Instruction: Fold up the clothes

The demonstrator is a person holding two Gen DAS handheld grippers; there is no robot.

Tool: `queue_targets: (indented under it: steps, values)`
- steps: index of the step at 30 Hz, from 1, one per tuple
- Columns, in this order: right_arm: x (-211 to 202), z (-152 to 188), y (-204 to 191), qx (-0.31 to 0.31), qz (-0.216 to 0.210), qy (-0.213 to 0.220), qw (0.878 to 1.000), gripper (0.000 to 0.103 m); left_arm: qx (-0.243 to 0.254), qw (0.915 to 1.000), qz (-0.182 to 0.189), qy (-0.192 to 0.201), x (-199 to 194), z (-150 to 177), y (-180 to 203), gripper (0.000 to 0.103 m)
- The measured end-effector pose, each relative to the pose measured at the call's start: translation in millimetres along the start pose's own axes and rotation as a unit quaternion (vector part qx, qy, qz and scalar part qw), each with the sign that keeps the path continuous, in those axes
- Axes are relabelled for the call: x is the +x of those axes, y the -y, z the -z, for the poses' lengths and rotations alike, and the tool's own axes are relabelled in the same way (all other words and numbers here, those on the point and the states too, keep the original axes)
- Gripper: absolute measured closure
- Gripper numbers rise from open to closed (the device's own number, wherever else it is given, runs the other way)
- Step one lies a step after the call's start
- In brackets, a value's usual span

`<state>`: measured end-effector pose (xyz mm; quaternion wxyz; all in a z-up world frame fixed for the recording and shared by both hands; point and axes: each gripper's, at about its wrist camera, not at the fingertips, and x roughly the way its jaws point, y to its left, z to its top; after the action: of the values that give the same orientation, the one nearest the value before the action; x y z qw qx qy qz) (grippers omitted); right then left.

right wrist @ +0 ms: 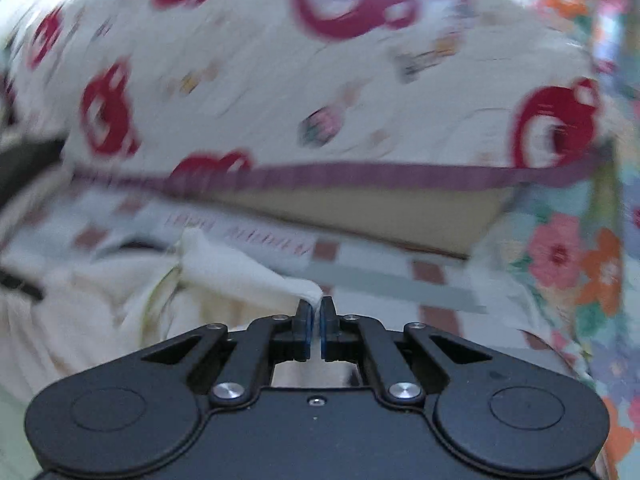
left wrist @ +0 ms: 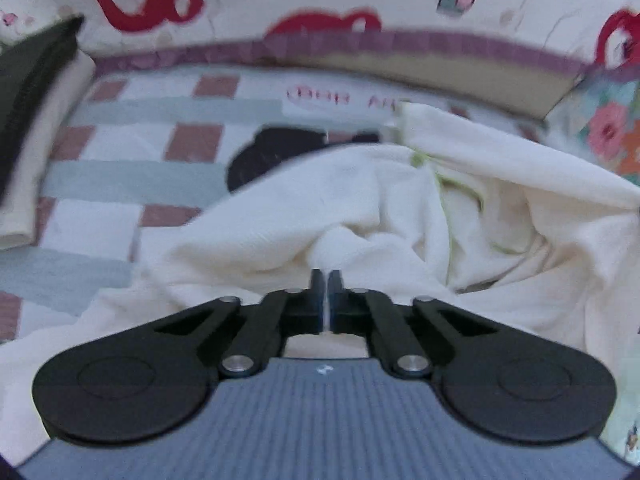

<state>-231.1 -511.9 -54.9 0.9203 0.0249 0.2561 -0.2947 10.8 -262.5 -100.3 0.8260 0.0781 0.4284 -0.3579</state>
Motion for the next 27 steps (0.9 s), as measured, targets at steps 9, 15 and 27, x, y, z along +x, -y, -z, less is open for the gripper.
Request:
queue_targets:
  steps: [9,15,27]
  values:
    - [-8,25,73,0.103,0.085,-0.122,0.984,0.082,0.007,0.9994,0.035,0.003,-42,26,-17,0.100]
    - [-9,40,10,0.078,0.017,-0.094,0.992,0.075,0.021,0.9994,0.021,-0.018,-10,40,-15,0.095]
    - [83,49,-101,0.116,-0.268,-0.137,0.947,0.057,0.012,0.9991,0.039,0.005,0,49,-20,0.069]
